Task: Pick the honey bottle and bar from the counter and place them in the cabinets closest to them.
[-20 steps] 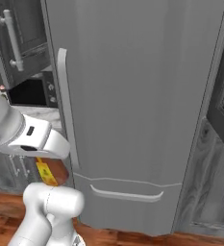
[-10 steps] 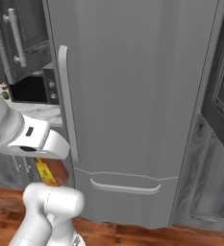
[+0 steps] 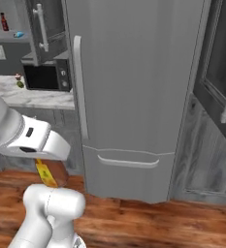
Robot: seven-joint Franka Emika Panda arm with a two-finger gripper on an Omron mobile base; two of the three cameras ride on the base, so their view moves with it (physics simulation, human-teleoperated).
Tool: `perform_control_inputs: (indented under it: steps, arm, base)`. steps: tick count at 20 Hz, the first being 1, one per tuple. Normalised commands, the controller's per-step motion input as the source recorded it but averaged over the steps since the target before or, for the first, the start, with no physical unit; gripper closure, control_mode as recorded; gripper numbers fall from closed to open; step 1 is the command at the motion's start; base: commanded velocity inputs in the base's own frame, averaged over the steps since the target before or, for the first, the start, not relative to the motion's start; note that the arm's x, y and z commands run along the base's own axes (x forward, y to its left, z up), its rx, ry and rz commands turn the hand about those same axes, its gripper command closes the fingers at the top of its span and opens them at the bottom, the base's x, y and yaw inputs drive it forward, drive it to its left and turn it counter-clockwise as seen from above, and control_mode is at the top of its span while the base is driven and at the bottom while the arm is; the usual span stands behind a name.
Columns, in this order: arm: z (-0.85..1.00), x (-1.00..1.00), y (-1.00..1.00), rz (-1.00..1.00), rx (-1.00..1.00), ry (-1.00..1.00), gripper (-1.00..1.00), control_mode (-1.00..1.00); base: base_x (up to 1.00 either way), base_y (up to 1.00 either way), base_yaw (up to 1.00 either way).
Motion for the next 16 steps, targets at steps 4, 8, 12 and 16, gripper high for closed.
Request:
perform_control_inputs:
  steps: [4,8,12,16]
  arm:
    - [0.00,0.00,0.00,0.00,0.00,0.00,1.00,1.00]
    - [0.00,0.00,0.00,0.00,0.00,0.00,1.00,1.00]
    - [0.00,0.00,0.00,0.00,0.00,0.00,1.00,1.00]
    - [0.00,0.00,0.00,0.00,0.00,0.00,1.00,1.00]
  base:
    - [-0.43,-0.15,0.00]
    - [-0.01,-0.03,0.00]
    - [-0.02,-0.55,0.00]
    - [-0.14,-0.75,-0.01]
